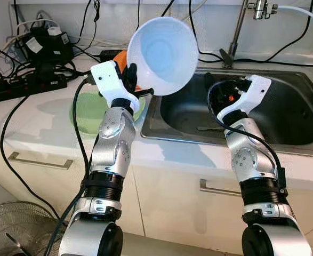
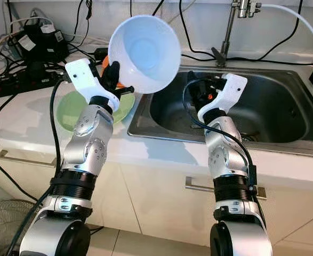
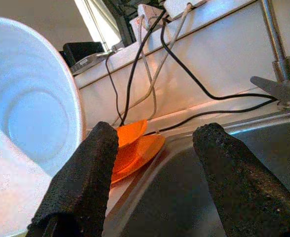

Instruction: Kitchen organization

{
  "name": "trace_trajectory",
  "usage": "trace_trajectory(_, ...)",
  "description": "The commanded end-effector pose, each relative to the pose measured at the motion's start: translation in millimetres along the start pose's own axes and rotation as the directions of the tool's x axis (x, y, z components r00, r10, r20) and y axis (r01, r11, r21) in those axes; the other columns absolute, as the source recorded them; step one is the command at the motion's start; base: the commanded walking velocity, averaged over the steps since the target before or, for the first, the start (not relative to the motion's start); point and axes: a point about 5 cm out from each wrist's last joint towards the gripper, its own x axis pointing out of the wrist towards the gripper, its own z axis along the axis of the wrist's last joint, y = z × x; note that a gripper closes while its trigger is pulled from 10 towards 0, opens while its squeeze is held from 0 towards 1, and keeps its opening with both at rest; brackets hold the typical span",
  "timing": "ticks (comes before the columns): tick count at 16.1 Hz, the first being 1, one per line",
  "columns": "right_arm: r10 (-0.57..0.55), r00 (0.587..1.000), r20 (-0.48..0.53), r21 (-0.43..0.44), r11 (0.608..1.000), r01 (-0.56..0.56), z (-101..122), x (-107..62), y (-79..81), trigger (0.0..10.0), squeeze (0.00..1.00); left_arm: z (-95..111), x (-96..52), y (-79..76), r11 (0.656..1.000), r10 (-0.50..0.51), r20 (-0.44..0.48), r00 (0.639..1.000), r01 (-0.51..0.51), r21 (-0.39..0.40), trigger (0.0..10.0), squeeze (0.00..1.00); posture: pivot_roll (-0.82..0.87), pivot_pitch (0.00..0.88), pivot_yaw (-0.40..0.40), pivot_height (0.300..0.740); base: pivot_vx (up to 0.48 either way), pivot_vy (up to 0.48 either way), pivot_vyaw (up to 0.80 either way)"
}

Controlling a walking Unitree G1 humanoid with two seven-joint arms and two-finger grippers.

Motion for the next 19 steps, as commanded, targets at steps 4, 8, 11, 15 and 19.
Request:
trace_trajectory(4, 0.045, 0.999, 0.003, 0.043, 0.998, -0.045, 2.4, 0.5, 9.8, 10.0, 0.00, 0.7, 0.0, -1.7, 1.000, -0.014, 0.007, 1.000, 0.014, 0.009, 10.0, 0.00, 0.04, 0.000, 0.091, 0.740, 0.000, 0.000, 0.00)
trace_trajectory(8, 0.086, 0.996, 0.007, 0.085, 0.993, -0.087, 2.1, 0.3, 18.3, 10.0, 0.00, -6.4, -2.3, -12.3, 0.997, -0.076, -0.028, 0.997, 0.077, 0.018, 10.0, 0.00, 0.04, 0.000, 0.090, 0.740, 0.000, 0.000, 0.00)
trace_trajectory(11, 0.096, 0.995, 0.003, 0.091, 0.991, -0.095, 1.6, -0.6, 19.7, 10.0, 0.00, -8.0, -2.8, -15.5, 0.995, -0.097, -0.037, 0.995, 0.097, 0.012, 10.0, 0.00, 0.04, 0.000, 0.090, 0.740, 0.000, 0.000, 0.00)
trace_trajectory(15, 0.100, 0.995, -0.004, 0.096, 0.990, -0.099, 0.4, -1.2, 20.8, 10.0, 0.00, -10.6, -4.1, -17.9, 0.993, -0.118, -0.052, 0.992, 0.119, 0.006, 10.0, 0.00, 0.04, 0.000, 0.090, 0.740, 0.000, 0.000, 0.00)
trace_trajectory(19, 0.096, 0.995, -0.010, 0.095, 0.991, -0.095, -0.9, -1.8, 20.7, 10.0, 0.00, -11.9, -5.9, -22.9, 0.988, -0.156, -0.060, 0.986, 0.156, -0.016, 10.0, 0.00, 0.04, 0.000, 0.089, 0.740, 0.000, 0.000, 0.00)
